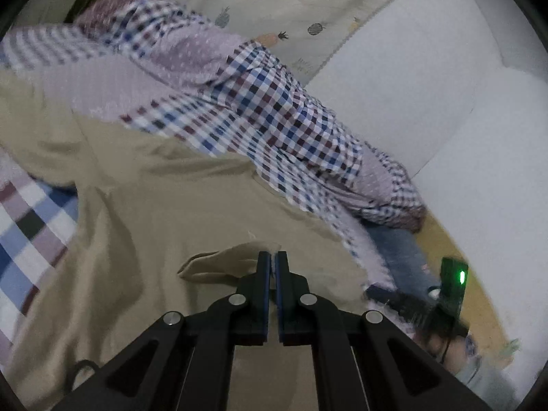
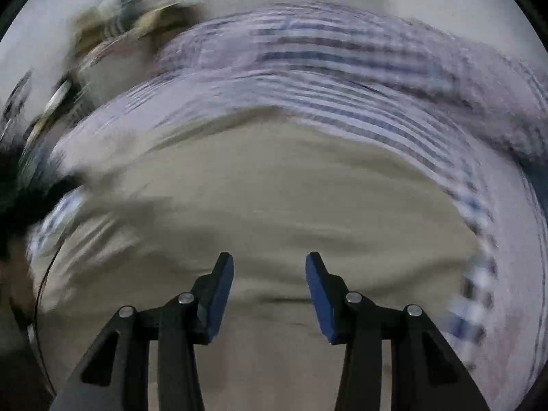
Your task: Fold clothes
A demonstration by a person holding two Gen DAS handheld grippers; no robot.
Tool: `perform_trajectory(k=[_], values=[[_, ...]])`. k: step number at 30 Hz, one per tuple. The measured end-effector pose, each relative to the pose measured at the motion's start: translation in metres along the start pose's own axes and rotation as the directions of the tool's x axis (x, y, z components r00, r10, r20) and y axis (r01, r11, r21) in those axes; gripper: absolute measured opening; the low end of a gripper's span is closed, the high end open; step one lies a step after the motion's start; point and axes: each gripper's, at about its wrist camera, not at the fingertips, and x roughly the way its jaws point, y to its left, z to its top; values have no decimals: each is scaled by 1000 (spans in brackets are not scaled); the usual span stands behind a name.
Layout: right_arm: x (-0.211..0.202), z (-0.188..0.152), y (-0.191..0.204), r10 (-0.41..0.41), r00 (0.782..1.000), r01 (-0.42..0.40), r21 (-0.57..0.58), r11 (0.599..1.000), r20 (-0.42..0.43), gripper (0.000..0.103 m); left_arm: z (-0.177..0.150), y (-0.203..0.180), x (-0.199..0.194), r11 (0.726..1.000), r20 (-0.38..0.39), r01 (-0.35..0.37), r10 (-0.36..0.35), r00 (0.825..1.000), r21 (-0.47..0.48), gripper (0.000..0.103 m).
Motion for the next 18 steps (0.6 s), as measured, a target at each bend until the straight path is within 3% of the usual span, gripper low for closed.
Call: perform_trajectory(k=[3, 6, 8, 11, 12, 14, 18], values=[[18, 1, 81, -51, 998, 56, -263, 963, 29, 48, 3, 7, 1, 998, -24, 35, -36, 999, -60, 2], [40, 2, 125, -167, 982, 188, -404, 895, 85, 48, 8, 13, 4, 991, -48, 73, -79, 996, -114, 2], [49, 5, 138, -180, 979, 202, -446, 872, 90, 47, 13, 16, 7, 986, -70, 87, -97, 993, -141, 2], [54, 4, 148, -112, 993, 85, -476, 875, -28, 41, 16, 21, 2, 980, -65, 106, -119, 991, -168, 2], [53, 1, 147, -58, 991, -10, -489, 872, -124, 39, 12, 24, 0, 977, -78, 95, -112, 991, -193, 2], [42, -6, 141, 5, 963, -146, -504, 851, -270, 41, 0, 32, -2, 968, -117, 62, -92, 989, -244, 2], [17, 19, 106, 136, 939, -249, -350, 903, -317, 49, -29, 38, -2, 956, -205, -10, -52, 977, -293, 2]])
